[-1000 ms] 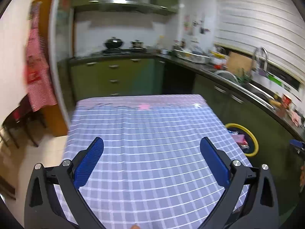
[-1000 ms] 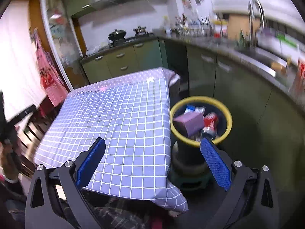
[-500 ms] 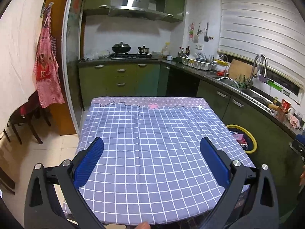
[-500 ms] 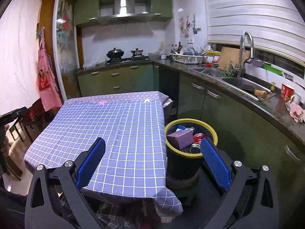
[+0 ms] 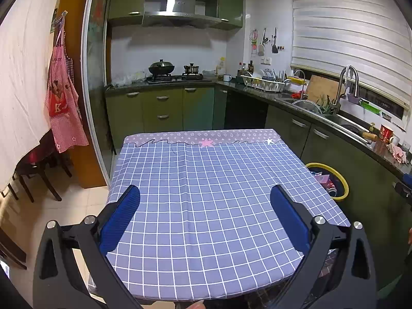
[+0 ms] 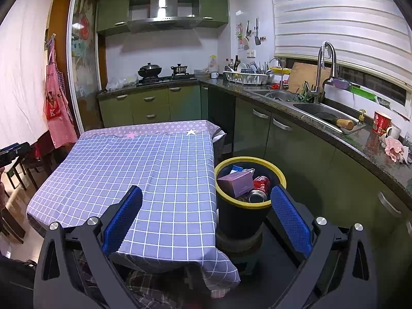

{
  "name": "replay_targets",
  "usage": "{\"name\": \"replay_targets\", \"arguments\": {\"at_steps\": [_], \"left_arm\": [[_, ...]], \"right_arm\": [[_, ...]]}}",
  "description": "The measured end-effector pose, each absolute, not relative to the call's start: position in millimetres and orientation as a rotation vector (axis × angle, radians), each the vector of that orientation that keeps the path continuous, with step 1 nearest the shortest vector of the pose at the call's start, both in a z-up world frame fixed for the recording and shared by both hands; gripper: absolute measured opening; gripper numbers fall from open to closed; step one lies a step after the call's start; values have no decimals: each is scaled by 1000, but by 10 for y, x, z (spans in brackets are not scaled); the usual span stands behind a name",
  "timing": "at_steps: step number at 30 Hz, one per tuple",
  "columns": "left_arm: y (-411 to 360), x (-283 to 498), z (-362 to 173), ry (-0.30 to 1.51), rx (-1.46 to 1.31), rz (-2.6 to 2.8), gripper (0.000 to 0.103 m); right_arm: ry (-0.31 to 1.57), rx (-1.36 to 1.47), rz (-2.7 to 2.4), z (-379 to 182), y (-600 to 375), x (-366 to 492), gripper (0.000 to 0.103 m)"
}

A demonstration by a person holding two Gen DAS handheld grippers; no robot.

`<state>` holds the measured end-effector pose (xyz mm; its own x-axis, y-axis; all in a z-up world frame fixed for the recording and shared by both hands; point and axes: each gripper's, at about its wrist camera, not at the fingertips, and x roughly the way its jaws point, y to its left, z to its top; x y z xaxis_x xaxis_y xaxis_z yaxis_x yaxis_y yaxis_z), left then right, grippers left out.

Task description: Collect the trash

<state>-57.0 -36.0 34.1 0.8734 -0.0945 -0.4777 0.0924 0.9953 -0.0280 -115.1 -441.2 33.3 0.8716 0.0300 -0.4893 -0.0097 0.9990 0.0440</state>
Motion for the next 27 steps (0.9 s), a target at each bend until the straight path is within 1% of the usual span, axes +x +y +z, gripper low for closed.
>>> {"name": "replay_targets", "arguments": {"at_steps": [27], "left_arm": [[-407,-597,298,504,31,-108,96]], "right_arm": [[515,37,31,315,-4386,-1109,98]]}}
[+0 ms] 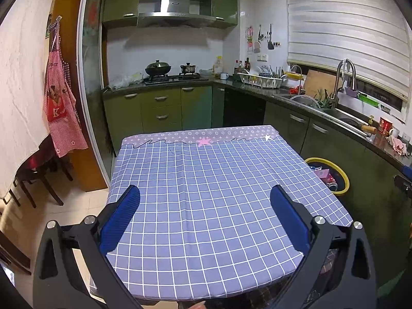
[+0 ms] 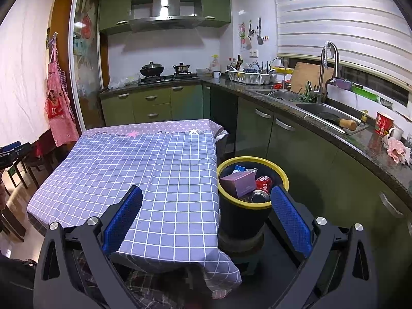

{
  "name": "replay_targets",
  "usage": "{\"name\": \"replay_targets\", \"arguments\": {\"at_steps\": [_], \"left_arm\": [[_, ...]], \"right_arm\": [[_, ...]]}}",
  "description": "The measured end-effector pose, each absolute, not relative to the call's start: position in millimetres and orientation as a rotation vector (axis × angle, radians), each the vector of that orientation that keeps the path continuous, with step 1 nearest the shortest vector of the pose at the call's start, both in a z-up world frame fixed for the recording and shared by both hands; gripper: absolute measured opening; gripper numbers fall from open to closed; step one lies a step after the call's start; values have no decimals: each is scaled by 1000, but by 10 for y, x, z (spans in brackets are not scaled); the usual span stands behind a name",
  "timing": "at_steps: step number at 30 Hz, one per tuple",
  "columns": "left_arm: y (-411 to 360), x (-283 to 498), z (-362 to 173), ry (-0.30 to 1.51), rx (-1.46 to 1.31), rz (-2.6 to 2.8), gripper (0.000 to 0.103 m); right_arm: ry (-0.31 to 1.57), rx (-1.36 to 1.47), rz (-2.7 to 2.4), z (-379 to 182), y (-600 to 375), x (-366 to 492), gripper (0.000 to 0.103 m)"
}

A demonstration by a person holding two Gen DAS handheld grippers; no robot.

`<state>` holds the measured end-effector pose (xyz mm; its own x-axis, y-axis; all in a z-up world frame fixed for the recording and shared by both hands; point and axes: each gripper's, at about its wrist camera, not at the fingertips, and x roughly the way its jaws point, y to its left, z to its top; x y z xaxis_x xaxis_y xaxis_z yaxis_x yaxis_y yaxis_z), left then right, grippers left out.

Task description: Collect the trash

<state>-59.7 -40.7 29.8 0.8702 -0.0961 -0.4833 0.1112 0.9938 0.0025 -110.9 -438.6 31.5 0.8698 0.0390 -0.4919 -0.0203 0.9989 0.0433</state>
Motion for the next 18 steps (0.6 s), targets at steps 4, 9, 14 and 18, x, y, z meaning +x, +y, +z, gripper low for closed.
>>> {"name": "replay_targets", "arguments": {"at_steps": [4,9,14,18], "left_arm": [[-413,-589,313,503,35,-111,96],[-418,-588,315,502,40,-113,96],[-434,-573,323,506,44,-118,96],[-440,-567,323,507,47,-120,96]], "right_arm": [[514,38,33,305,-4383,-1102,98],[516,38,37,289,-4386,-1098,98],[516,40,39,285,-4381,-1099,98],[515,42,42,277,-4382,-1095,98]]}}
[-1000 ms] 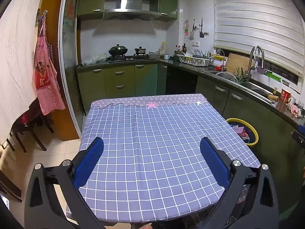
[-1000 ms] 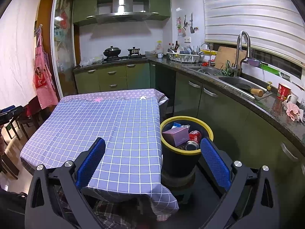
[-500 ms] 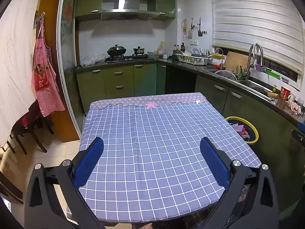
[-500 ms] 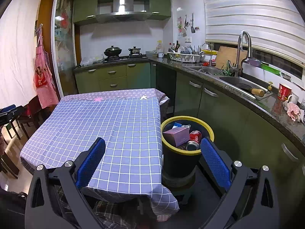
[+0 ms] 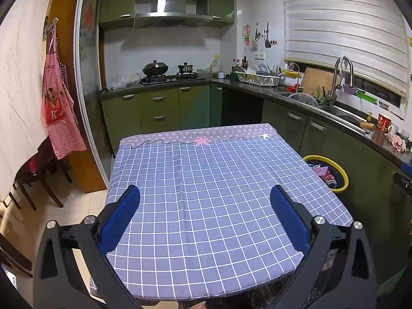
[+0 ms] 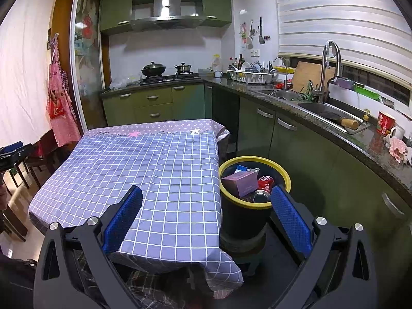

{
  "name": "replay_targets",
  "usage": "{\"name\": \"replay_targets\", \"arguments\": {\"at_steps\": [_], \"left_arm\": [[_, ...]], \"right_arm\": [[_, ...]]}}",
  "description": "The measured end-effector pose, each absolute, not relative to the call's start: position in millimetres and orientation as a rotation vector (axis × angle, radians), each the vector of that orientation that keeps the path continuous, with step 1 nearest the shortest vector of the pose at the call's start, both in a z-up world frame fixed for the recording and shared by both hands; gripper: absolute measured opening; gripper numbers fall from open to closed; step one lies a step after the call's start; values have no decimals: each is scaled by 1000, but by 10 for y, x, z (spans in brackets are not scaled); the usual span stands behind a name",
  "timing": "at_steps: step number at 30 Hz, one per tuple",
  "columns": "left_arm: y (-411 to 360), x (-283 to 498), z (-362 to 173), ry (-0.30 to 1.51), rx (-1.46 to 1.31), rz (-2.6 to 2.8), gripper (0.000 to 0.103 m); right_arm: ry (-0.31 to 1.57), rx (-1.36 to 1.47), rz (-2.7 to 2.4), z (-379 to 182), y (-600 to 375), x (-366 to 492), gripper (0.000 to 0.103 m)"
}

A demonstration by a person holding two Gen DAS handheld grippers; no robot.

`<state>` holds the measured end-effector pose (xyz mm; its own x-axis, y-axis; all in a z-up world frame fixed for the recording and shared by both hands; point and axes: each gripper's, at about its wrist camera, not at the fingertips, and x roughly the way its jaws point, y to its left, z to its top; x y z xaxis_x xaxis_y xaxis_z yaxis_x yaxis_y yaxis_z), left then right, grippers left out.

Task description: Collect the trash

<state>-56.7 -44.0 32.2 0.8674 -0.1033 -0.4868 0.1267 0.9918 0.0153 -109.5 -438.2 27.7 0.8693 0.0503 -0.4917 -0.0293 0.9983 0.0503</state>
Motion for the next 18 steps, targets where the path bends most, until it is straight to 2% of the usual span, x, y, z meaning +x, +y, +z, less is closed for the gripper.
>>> {"name": "replay_targets", "arguments": {"at_steps": [18], "left_arm": [[-465,-566,306,508,57,-125,96]], "right_arm": [[517,41,49,265,-4372,-1093,98]]}}
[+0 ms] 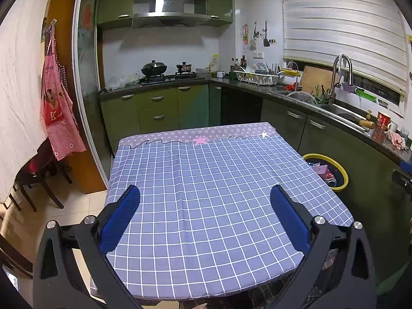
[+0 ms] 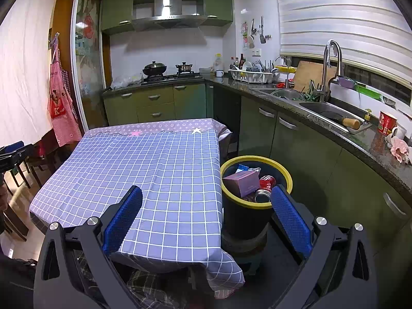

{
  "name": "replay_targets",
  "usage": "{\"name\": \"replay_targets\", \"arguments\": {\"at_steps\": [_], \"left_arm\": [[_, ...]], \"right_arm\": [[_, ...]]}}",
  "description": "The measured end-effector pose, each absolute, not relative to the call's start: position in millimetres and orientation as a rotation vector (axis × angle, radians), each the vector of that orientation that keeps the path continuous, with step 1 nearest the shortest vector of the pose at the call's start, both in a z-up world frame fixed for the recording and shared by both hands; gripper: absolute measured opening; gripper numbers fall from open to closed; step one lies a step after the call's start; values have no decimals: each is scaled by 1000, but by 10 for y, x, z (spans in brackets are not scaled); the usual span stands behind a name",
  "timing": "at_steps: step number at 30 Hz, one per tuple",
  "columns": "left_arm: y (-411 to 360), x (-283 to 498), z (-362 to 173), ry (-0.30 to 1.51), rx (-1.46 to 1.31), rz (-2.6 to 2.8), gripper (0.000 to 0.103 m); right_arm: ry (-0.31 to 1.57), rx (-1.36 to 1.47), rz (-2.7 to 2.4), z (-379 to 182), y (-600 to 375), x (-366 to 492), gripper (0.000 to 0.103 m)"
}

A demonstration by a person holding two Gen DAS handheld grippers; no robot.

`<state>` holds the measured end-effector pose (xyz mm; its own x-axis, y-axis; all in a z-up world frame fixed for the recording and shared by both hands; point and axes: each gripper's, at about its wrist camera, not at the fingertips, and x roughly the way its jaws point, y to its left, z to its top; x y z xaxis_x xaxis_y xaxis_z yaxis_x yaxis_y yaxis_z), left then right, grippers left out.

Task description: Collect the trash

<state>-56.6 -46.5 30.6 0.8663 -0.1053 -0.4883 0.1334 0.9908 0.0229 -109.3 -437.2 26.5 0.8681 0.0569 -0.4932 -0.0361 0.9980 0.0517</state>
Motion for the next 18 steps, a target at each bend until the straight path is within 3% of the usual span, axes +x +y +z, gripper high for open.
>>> {"name": "replay_targets", "arguments": {"at_steps": [18], "left_arm": [[-489,-571,299,510,63,-131,96]], "right_arm": [[521,40,51,246,-4319,-1084,98]]}}
